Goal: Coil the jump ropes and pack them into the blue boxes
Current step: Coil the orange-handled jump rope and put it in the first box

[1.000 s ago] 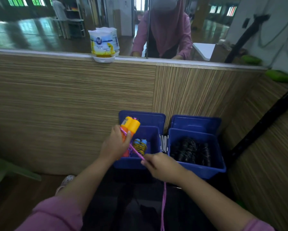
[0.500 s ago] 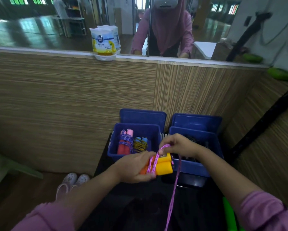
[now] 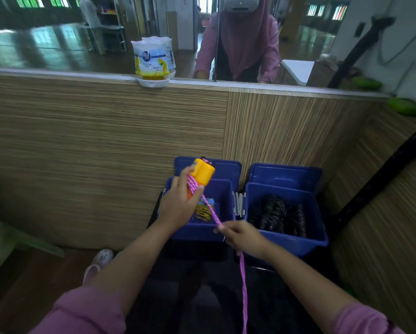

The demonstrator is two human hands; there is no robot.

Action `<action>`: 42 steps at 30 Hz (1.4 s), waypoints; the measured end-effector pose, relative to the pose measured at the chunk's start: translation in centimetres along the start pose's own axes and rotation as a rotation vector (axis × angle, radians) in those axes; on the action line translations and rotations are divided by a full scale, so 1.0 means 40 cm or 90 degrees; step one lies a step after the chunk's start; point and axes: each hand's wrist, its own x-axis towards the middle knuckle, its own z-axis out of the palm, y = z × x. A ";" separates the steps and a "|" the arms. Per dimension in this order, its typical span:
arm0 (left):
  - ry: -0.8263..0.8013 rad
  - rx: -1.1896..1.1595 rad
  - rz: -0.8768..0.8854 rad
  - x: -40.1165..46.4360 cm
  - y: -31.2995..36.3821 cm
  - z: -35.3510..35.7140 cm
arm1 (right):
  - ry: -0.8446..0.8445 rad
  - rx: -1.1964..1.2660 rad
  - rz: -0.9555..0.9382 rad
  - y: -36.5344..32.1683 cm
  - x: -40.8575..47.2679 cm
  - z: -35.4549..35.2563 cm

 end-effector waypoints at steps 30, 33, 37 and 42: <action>0.016 -0.018 0.091 -0.071 0.004 0.004 | 0.100 -0.013 -0.041 0.023 -0.004 0.000; 0.088 0.026 -0.077 -0.033 -0.021 0.004 | 0.039 -0.237 -0.097 -0.002 -0.044 0.046; -0.055 0.270 -0.074 -0.050 -0.067 0.001 | 0.048 -0.377 -0.182 -0.051 -0.078 0.042; -0.203 0.310 0.186 -0.134 -0.081 0.040 | 0.099 -0.359 -0.213 -0.097 -0.057 -0.030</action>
